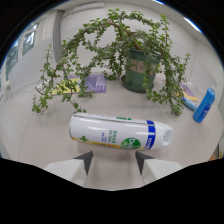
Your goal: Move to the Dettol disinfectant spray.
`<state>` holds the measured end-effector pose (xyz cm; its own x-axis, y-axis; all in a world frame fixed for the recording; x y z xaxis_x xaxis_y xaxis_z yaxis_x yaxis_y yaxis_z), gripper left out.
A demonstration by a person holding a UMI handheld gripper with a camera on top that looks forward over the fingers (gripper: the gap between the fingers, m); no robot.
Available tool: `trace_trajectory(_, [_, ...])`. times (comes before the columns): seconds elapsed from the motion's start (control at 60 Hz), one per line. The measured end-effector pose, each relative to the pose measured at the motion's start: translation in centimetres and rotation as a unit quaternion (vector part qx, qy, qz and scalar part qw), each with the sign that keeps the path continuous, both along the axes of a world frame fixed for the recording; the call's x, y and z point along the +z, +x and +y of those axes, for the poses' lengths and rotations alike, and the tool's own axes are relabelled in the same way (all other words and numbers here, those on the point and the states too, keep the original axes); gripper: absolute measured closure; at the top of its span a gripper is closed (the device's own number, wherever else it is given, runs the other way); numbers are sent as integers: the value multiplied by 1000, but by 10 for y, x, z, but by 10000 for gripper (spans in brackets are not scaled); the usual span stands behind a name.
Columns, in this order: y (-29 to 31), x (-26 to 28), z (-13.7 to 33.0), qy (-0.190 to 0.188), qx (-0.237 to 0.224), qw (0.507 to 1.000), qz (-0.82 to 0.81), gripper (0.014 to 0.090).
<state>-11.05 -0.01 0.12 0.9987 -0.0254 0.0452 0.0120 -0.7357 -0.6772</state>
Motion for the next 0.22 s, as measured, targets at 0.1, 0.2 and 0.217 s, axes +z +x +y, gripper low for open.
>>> trace_trajectory(0.1, [-1,1,1,1,0,1000,-2,203])
trace_trajectory(0.2, [-3,0,2,1,-1,1000,-2,200])
trace_trajectory(0.217, [-3,0,1,0,-1,1000,-1,202])
